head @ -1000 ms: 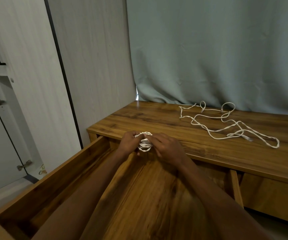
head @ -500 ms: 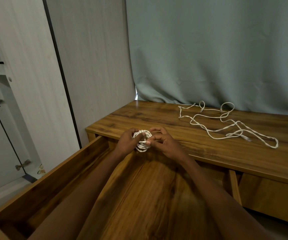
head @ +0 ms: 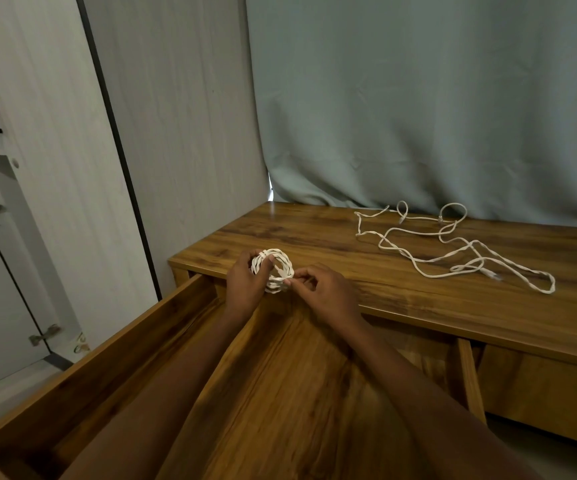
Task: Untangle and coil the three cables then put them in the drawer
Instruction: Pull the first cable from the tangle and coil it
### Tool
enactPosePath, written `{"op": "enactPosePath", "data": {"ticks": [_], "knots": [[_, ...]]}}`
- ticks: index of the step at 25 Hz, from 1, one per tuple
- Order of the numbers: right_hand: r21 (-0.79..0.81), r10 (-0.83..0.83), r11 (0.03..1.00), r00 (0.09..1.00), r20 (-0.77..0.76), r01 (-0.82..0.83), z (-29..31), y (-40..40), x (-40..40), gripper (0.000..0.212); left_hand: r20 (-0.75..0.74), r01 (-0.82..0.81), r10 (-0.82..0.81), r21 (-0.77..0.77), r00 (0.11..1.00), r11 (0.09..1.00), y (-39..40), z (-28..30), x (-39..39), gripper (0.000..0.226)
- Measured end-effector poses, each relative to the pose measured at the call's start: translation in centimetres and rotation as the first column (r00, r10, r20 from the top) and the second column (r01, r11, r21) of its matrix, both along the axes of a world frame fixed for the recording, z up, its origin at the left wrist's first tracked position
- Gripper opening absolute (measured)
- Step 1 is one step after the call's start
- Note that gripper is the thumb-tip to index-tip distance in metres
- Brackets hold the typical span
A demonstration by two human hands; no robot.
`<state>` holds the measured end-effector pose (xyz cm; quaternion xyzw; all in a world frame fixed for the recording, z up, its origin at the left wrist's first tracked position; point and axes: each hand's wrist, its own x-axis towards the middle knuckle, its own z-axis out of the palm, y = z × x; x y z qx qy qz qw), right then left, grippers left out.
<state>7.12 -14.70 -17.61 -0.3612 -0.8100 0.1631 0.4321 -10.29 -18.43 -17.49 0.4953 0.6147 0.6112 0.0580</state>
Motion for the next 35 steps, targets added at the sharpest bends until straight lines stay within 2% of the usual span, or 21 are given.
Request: {"op": "enactPosePath", "data": {"ticks": [4, 7, 12, 15, 21, 27, 31, 35], "knots": [[0.01, 0.021, 1.0, 1.0, -0.003, -0.021, 0.2, 0.2, 0.2, 0.025, 0.062, 0.036, -0.036, 0.01, 0.997, 0.999, 0.0, 0.1, -0.1, 0.039], [-0.033, 0.015, 0.999, 0.992, -0.126, -0.02, 0.7, 1.0, 0.9, 0.019, 0.064, 0.091, -0.091, 0.0, 0.994, 0.996, 0.0, 0.2, -0.2, 0.032], [-0.097, 0.029, 0.993, 0.957, -0.287, -0.06, 0.8, 1.8, 2.0, 0.015, 0.05, 0.277, -0.274, -0.051, 0.96, 0.96, -0.1, 0.1, -0.6, 0.028], [-0.156, 0.043, 0.982, 0.925, -0.377, -0.109, 0.4, 1.9, 1.7, 0.012, 0.007, 0.274, -0.274, -0.069, 0.962, 0.959, -0.2, -0.1, -0.6, 0.028], [-0.208, 0.077, 0.964, 0.921, -0.382, -0.167, -0.2, 1.4, 1.1, 0.016, -0.035, 0.129, -0.131, -0.057, 0.991, 0.99, -0.1, -0.1, 0.6, 0.028], [-0.312, 0.146, 0.923, 0.956, -0.255, -0.224, 0.0, 1.3, 0.8, 0.045, -0.062, 0.124, -0.127, -0.038, 0.99, 0.992, 0.0, -0.3, 0.2, 0.03], [-0.393, 0.196, 0.863, 0.928, -0.318, -0.317, 0.0, 1.2, 0.7, 0.037, -0.058, 0.136, -0.138, -0.036, 0.989, 0.99, -0.2, -0.2, 0.3, 0.029], [-0.396, 0.233, 0.847, 0.917, -0.323, -0.354, -0.1, 1.5, 1.0, 0.038, -0.016, 0.139, -0.14, -0.034, 0.99, 0.99, -0.2, -0.1, 0.3, 0.032]]}}
